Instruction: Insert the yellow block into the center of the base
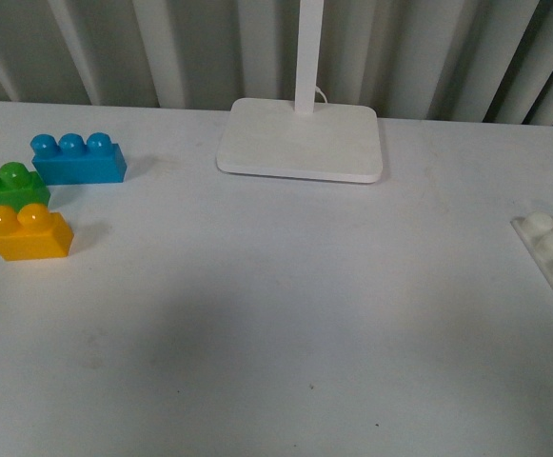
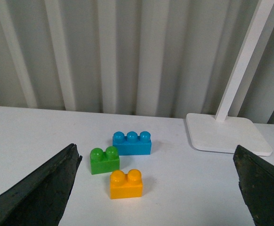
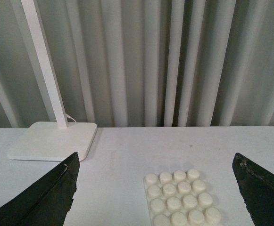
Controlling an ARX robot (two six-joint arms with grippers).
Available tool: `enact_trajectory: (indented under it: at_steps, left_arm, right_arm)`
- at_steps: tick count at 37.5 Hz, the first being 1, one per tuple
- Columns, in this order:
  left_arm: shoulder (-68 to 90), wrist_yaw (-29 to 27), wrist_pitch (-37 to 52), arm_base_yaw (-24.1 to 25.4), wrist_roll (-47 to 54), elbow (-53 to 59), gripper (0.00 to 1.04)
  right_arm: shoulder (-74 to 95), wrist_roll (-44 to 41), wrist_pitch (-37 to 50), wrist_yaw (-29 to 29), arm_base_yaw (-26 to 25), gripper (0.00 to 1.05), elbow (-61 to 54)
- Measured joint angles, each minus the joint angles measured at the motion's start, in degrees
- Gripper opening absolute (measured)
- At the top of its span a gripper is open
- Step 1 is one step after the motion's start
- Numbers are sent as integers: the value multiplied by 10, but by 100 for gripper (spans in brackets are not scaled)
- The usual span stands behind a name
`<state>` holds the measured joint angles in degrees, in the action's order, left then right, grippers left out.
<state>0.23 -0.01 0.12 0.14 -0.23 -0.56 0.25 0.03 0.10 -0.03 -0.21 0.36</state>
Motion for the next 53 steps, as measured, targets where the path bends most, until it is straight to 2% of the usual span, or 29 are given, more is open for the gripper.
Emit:
enact_trajectory:
  at_steps: [29,32,34,38,46,49,53]
  left_arm:
    - [0,0,0,0,0,0,98]
    - [0,0,0,0,0,0,98]
    - [0,1,0,0,0,0,98]
    - [0,0,0,0,0,0,98]
    - [0,0,0,0,0,0,98]
    - [0,0,0,0,0,0,98]
    - [0,0,0,0,0,0,98]
  right_arm:
    - [0,0,0,0,0,95,0]
    - [78,2,-130,-47,-11,95,56]
    - [160,-2,-175,-77,-30,95,88]
    - [291,-19,-113,-117,-90,95,107]
    - [579,-90,116,-169,-195,95,190]
    - [720,-111,169,-171,-211,95,245]
    - [838,-118,183,-187,-210,95,288]
